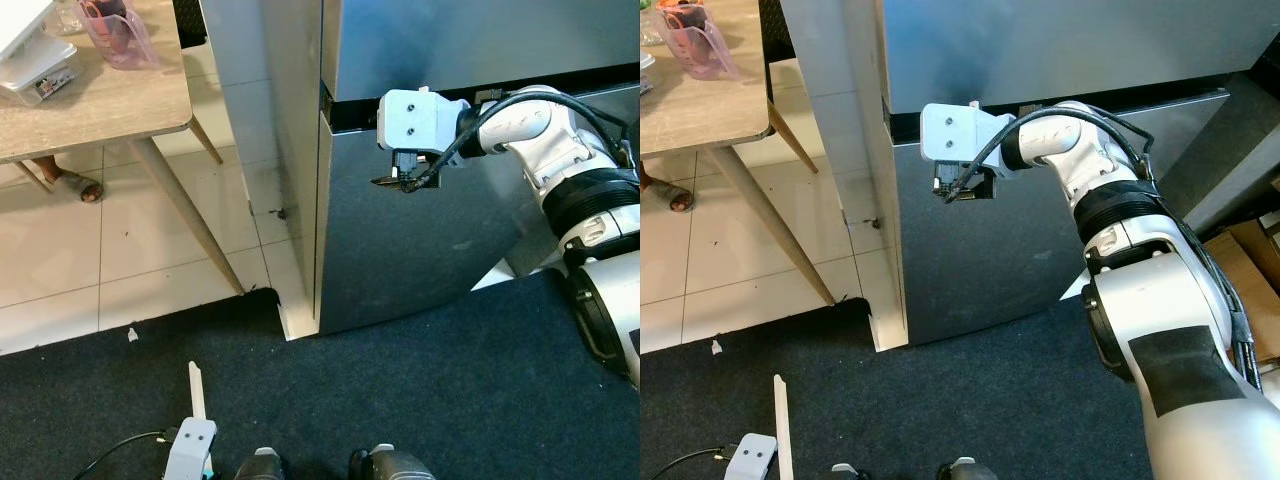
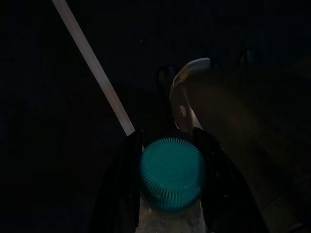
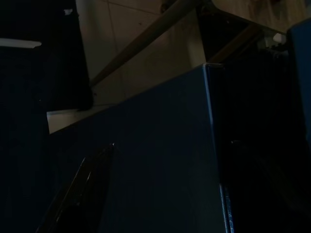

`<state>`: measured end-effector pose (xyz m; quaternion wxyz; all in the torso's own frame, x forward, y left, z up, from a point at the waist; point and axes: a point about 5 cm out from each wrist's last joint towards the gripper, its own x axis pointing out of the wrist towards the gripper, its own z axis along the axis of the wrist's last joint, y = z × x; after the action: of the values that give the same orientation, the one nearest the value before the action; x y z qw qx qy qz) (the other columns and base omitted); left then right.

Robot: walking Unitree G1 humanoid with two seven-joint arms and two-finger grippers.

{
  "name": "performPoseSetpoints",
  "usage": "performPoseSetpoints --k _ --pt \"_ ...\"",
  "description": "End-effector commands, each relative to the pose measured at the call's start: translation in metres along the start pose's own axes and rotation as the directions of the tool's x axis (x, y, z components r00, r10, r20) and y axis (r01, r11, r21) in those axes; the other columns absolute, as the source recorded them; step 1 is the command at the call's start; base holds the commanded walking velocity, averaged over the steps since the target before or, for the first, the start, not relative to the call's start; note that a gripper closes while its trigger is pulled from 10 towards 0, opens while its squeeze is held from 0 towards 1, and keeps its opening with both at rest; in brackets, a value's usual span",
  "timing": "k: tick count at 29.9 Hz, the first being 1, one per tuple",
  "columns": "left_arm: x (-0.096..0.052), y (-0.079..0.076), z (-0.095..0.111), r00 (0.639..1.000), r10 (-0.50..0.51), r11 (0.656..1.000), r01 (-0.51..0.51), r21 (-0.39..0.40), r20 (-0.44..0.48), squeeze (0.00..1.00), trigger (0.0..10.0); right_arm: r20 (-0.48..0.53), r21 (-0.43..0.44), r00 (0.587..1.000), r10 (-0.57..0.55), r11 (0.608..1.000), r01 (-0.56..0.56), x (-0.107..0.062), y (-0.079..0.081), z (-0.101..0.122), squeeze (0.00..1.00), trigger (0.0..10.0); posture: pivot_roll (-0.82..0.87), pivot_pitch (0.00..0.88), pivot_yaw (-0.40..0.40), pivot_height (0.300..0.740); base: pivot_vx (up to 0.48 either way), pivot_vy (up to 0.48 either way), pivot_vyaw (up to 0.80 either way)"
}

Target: Restocking fridge

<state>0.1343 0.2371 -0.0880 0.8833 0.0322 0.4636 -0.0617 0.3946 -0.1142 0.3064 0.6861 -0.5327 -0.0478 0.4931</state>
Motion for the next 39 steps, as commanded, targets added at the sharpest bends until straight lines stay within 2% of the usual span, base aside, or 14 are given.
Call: performPoseSetpoints --k 1,3,7,10,21,24,25,26,28,29,30,31,34,39 --pt "-0.001 -0.008 -0.012 0.999 -0.02 1.0 0.02 0.0 -0.047 0.0 10.0 -0.114 0.081 0.948 0.296 0.954 -0.288 0.018 0.049 -0.029 0.0 10.0 -0.02 0.243 -0.072 0.74 0.0 0.0 0.0" --pt "-0.001 -0.008 -0.012 0.999 -0.02 1.0 0.02 0.0 -0.047 0.0 10.0 -0.114 0.081 0.948 0.296 0.954 -0.288 0.018 0.049 -0.029 0.0 10.0 -0.02 0.243 -0.072 0.74 0.0 0.0 0.0" --pt "0.0 -0.008 -0.008 0.999 -0.022 1.0 0.022 0.007 -0.038 0.0 10.0 -0.078 0.135 0.902 0.425 0.901 -0.413 0.011 0.057 -0.032 0.0 10.0 -0.02 0.239 -0.069 0.74 0.0 0.0 0.0" --pt "0.0 -0.008 -0.008 0.999 -0.024 1.0 0.024 0.012 -0.042 0.0 10.0 -0.025 0.147 0.896 0.443 0.888 -0.435 0.006 0.054 -0.029 0.0 10.0 -0.02 0.236 -0.069 0.74 0.0 0.0 0.0" --pt "-0.001 -0.009 -0.014 0.997 -0.026 0.999 0.027 0.018 -0.068 0.0 10.0 0.164 0.08 0.889 0.427 0.893 -0.443 -0.002 0.036 -0.002 0.0 10.0 -0.03 0.23 -0.065 0.74 0.0 0.0 0.0" --pt "-0.001 -0.01 -0.015 0.997 -0.027 0.999 0.029 0.017 -0.072 0.0 10.0 0.216 0.078 0.918 0.331 0.932 -0.355 -0.001 0.025 0.006 0.0 10.0 -0.04 0.229 -0.065 0.74 0.0 0.0 0.0" --pt "-0.001 -0.011 -0.016 0.997 -0.031 0.999 0.032 0.019 -0.074 0.0 10.0 0.169 0.093 0.969 0.178 0.976 -0.196 0.003 0.015 0.006 0.0 10.0 -0.04 0.229 -0.064 0.74 0.0 0.0 0.0" --pt "-0.001 -0.011 -0.016 0.997 -0.031 0.999 0.032 0.019 -0.074 0.0 10.0 0.169 0.093 0.969 0.178 0.976 -0.196 0.003 0.015 0.006 0.0 10.0 -0.04 0.229 -0.064 0.74 0.0 0.0 0.0" --pt "-0.001 -0.012 -0.016 0.996 -0.035 0.999 0.036 0.022 -0.076 0.0 10.0 0.087 0.11 0.996 0.033 0.993 -0.042 0.005 0.006 0.001 0.0 10.0 -0.04 0.231 -0.065 0.74 0.0 0.0 0.0" --pt "-0.001 -0.012 -0.016 0.996 -0.035 0.999 0.036 0.022 -0.076 0.0 10.0 0.087 0.11 0.996 0.033 0.993 -0.042 0.005 0.006 0.001 0.0 10.0 -0.04 0.231 -0.065 0.74 0.0 0.0 0.0" --pt "-0.001 -0.012 -0.016 0.996 -0.036 0.999 0.037 0.023 -0.076 0.0 10.0 0.065 0.116 0.998 -0.009 0.993 0.001 0.006 0.004 0.0 0.0 10.0 -0.04 0.231 -0.065 0.74 0.0 0.0 0.0" --pt "-0.001 -0.013 -0.016 0.996 -0.037 0.999 0.038 0.024 -0.076 0.0 10.0 0.016 0.138 0.994 -0.11 0.985 0.107 0.005 -0.003 -0.003 0.0 10.0 -0.03 0.232 -0.066 0.74 0.0 0.0 0.0" --pt "-0.001 -0.013 -0.016 0.996 -0.037 0.999 0.039 0.026 -0.077 0.0 10.0 -0.046 0.136 0.98 -0.193 0.971 0.198 0.003 -0.01 -0.006 0.0 10.0 -0.03 0.233 -0.067 0.74 0.0 0.0 0.0" --pt "-0.001 -0.013 -0.017 0.996 -0.036 0.999 0.038 0.029 -0.078 0.0 10.0 -0.096 0.127 0.963 -0.253 0.956 0.264 0.002 -0.013 -0.009 0.0 10.0 -0.03 0.236 -0.068 0.74 0.0 0.0 0.0"
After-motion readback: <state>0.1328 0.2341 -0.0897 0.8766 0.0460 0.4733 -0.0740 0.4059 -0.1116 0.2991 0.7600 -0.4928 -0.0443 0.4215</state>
